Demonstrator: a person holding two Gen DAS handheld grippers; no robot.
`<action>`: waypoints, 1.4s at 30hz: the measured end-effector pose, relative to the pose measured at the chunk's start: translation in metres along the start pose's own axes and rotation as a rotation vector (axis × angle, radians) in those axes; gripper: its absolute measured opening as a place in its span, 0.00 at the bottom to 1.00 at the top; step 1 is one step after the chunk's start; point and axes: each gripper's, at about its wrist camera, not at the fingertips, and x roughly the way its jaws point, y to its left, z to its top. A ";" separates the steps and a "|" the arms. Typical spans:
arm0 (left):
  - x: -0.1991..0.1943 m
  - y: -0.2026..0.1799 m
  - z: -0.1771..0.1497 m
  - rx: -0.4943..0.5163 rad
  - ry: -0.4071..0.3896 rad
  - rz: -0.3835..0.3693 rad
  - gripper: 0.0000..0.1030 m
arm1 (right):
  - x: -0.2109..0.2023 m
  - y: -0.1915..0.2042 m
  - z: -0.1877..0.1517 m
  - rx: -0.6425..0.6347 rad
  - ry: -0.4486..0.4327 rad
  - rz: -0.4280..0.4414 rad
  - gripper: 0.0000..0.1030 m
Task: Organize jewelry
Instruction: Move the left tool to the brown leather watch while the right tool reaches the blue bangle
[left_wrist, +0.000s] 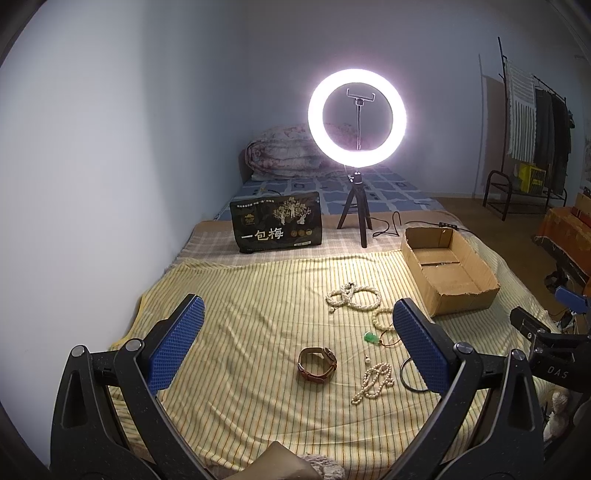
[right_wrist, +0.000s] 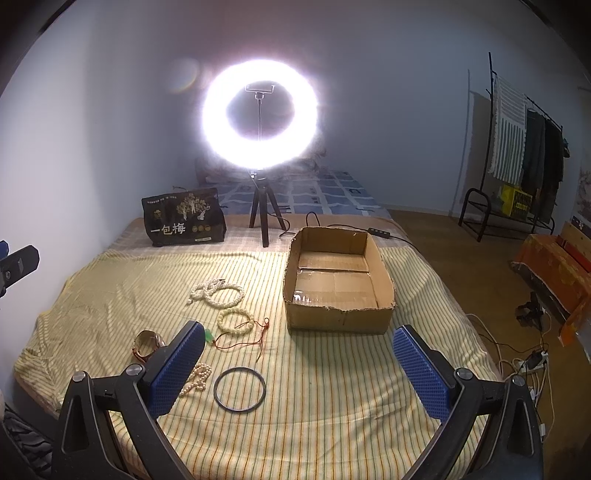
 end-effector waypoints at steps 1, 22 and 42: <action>0.001 0.000 0.000 0.001 0.003 0.001 1.00 | 0.000 0.000 0.000 0.000 0.001 -0.001 1.00; 0.056 -0.002 -0.021 0.069 0.203 0.018 1.00 | 0.015 -0.002 -0.003 -0.015 0.072 -0.026 1.00; 0.111 0.033 -0.028 0.092 0.351 -0.048 0.99 | 0.079 -0.020 -0.010 -0.126 0.219 0.015 1.00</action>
